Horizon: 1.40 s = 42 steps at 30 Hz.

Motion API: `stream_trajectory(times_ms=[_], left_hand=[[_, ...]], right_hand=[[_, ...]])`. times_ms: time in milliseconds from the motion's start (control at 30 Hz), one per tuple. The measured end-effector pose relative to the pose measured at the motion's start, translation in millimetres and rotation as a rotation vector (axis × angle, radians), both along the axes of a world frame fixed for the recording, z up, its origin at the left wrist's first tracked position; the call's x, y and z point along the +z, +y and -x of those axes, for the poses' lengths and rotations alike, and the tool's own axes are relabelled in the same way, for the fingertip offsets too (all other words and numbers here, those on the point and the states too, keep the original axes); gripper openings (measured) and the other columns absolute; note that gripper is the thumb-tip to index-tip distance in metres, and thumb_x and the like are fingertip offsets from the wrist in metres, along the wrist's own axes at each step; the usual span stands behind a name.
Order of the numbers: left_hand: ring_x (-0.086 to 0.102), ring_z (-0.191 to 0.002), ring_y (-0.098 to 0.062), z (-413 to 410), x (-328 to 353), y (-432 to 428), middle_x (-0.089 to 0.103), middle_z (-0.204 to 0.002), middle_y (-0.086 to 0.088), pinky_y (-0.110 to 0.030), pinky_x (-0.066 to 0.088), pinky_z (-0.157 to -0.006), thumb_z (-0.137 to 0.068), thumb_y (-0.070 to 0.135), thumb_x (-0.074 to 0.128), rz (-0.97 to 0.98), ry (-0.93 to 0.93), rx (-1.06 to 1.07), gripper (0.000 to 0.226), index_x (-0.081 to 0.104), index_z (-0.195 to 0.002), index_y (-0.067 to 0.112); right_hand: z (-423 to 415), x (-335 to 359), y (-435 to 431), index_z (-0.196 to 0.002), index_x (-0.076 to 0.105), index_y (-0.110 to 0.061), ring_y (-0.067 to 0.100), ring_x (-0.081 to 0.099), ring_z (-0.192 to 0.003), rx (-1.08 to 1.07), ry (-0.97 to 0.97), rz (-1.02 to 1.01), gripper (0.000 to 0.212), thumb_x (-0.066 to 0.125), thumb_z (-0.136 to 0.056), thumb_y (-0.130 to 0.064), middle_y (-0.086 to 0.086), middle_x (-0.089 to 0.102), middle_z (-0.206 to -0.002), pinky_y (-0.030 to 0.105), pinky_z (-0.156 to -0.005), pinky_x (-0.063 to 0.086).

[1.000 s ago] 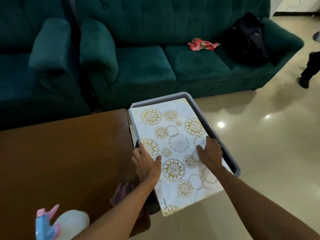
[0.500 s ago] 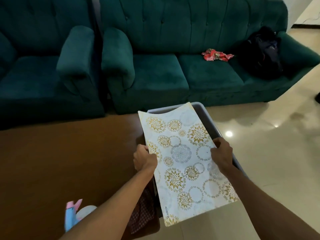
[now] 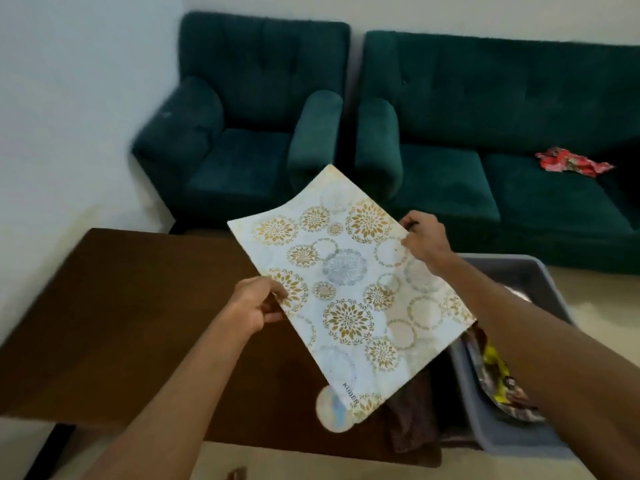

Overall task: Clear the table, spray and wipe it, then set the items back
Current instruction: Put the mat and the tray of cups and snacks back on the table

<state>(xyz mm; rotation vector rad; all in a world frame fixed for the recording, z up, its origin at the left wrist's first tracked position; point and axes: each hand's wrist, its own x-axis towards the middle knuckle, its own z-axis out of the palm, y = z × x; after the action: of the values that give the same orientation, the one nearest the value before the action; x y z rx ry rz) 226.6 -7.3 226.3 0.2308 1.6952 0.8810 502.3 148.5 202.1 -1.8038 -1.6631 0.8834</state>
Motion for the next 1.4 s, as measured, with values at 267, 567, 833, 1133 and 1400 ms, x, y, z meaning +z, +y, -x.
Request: stream_trajectory(times_ms=[267, 567, 833, 1133, 1400], left_hand=[[0.071, -0.087, -0.039, 192, -86, -55, 0.07, -0.097, -0.022, -0.05, 0.058, -0.066, -0.083, -0.021, 0.057, 0.155, -0.168, 0.254, 0.022, 0.058, -0.095, -0.002], [0.074, -0.084, -0.043, 241, -211, -67, 0.072, -0.098, -0.032, -0.049, 0.063, -0.063, -0.095, 0.006, 0.065, 0.376, -0.316, 0.008, 0.02, 0.061, -0.109, -0.007], [0.067, -0.11, -0.023, 278, -268, -51, 0.071, -0.118, -0.008, -0.043, 0.055, -0.094, -0.097, 0.038, 0.063, -0.073, 0.868, -0.636, 0.032, 0.066, -0.12, 0.017], [-0.031, -0.146, -0.029, 310, -315, -37, -0.037, -0.156, 0.004, -0.072, 0.0, -0.115, -0.07, 0.096, 0.022, -0.056, 0.932, -1.18, 0.101, -0.003, -0.154, 0.047], [-0.029, -0.147, -0.028, 315, -323, -30, -0.034, -0.157, 0.005, -0.074, -0.002, -0.113, -0.043, 0.106, -0.004, -0.135, 0.933, -1.146, 0.129, 0.0, -0.155, 0.042]], right_hand=[[277, -65, 9, -0.086, 0.062, -0.024, 0.024, 0.064, -0.08, 0.27, -0.115, 0.016, 0.038, 0.048, -0.074, 0.009, -0.001, 0.067, -0.08, 0.044, -0.072, 0.057], [392, -200, -4, -0.095, 0.061, -0.021, 0.021, 0.053, -0.078, 0.361, -0.398, -0.128, 0.037, 0.054, -0.076, 0.009, -0.004, 0.066, -0.084, 0.035, -0.078, 0.025], [393, -283, -26, -0.144, 0.047, -0.019, 0.029, 0.042, -0.135, 0.381, -0.525, -0.175, 0.073, 0.067, -0.078, 0.004, 0.011, 0.051, -0.144, 0.049, -0.113, 0.027], [346, -301, -146, -0.158, 0.012, -0.033, 0.032, -0.009, -0.153, 0.358, -0.589, 0.151, 0.064, 0.04, -0.102, -0.047, 0.004, -0.008, -0.167, 0.062, -0.117, 0.003], [350, -304, -144, -0.159, 0.008, -0.032, 0.033, -0.014, -0.152, 0.329, -0.569, 0.148, 0.066, 0.04, -0.103, -0.046, 0.003, -0.014, -0.166, 0.064, -0.116, 0.002]])
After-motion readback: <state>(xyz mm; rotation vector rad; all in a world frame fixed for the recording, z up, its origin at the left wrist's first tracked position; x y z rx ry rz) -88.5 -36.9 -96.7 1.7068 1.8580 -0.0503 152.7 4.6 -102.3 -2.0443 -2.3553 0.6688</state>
